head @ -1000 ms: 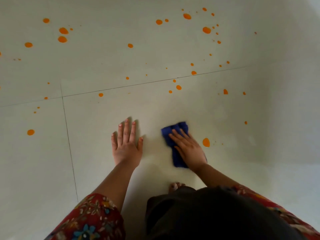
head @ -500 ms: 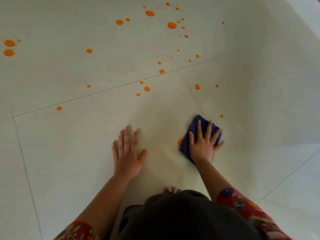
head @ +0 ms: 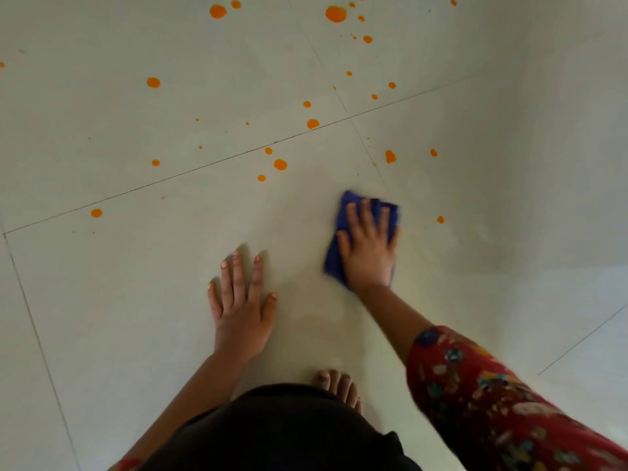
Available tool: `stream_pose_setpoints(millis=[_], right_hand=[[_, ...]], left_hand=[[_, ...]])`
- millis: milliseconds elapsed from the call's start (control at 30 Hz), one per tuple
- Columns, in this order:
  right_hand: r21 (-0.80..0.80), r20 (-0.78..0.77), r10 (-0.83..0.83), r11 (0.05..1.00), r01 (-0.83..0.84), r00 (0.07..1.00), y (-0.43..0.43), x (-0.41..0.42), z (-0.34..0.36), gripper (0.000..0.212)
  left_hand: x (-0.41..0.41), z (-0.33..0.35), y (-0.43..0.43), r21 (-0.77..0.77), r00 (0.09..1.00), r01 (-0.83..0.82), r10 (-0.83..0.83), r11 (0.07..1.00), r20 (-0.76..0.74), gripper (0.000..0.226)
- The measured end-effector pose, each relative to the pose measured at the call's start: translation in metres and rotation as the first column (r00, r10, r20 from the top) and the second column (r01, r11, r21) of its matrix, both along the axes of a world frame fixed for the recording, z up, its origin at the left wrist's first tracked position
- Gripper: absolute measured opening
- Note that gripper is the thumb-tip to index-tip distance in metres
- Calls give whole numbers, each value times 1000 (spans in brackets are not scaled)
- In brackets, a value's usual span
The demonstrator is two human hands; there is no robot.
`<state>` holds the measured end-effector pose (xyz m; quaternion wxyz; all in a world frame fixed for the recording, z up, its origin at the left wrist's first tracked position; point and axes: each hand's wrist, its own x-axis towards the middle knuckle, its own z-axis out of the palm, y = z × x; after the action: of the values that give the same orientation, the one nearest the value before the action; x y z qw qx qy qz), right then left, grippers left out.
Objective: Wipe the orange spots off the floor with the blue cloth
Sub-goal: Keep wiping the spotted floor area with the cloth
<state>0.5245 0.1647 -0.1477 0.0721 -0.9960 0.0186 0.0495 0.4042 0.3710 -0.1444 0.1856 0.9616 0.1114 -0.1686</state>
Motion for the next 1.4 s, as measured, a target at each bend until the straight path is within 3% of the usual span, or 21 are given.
stream_pose_setpoints(millis=[33, 100, 133, 200, 267, 367, 433, 533, 600, 667, 733, 833, 900, 1033, 1100, 1267, 1333, 1400], right_hand=[[9, 20, 152, 988, -152, 988, 17, -17, -2, 58], [4, -8, 474, 881, -474, 880, 21, -73, -1, 56], [18, -24, 543, 839, -543, 839, 7, -93, 1, 55], [24, -28, 470, 883, -469, 882, -40, -96, 1, 55], [-5, -38, 208, 978, -208, 977, -75, -61, 1, 57], [-36, -37, -95, 995, 94, 995, -61, 7, 0, 62], [-18, -23, -55, 998, 54, 998, -23, 16, 1, 63], [1, -25, 246, 969, -246, 969, -13, -36, 3, 58], [-14, -42, 253, 967, -254, 967, -48, -67, 2, 57], [-11, -24, 0, 1000, -1, 1000, -90, -58, 2, 58], [-37, -40, -265, 964, 264, 963, -114, -23, 2, 58], [-21, -88, -433, 901, 433, 897, -97, 37, 3, 59], [10, -85, -390, 920, 392, 917, -74, 52, 3, 59], [8, -76, -61, 998, 62, 995, -83, 13, 6, 58], [10, -76, -111, 994, 112, 991, -111, 8, 8, 58], [-24, -68, -454, 891, 453, 889, -113, 86, 1, 58], [-15, -56, -392, 920, 391, 918, -92, 101, 2, 59], [13, -48, -142, 990, 143, 989, -82, 85, 5, 58]], left_hand=[[0, 0, -1, -10, 1000, -14, 14, 1000, 14, 68], [2, 4, 0, -57, 998, -46, 47, 997, 28, 68], [3, 7, 0, -80, 997, -59, 62, 995, 37, 68], [6, 13, -2, -91, 994, -86, 92, 992, 64, 69], [12, 18, -9, -76, 991, -98, 104, 992, 84, 71], [27, 20, -23, -89, 990, -76, 86, 993, 110, 72], [41, 19, -30, -97, 991, -10, 23, 995, 132, 70], [56, 18, -32, -81, 983, 130, -118, 988, 142, 65], [66, 15, -28, -56, 975, 199, -192, 978, 110, 67], [77, 11, -22, -22, 970, 226, -223, 974, 96, 73], [84, 7, -19, -21, 971, 221, -218, 975, 101, 76], [94, 3, -20, -14, 964, 236, -232, 972, 128, 76], [102, 2, -23, -7, 956, 254, -250, 967, 150, 78], [133, 7, -28, -10, 935, 318, -312, 948, 168, 85], [152, 9, -36, -7, 919, 372, -367, 928, 147, 87], [166, 9, -40, -33, 911, 387, -377, 921, 164, 94], [166, 10, -39, -20, 909, 380, -370, 925, 193, 95], [170, 13, -39, -3, 907, 375, -366, 927, 211, 95]])
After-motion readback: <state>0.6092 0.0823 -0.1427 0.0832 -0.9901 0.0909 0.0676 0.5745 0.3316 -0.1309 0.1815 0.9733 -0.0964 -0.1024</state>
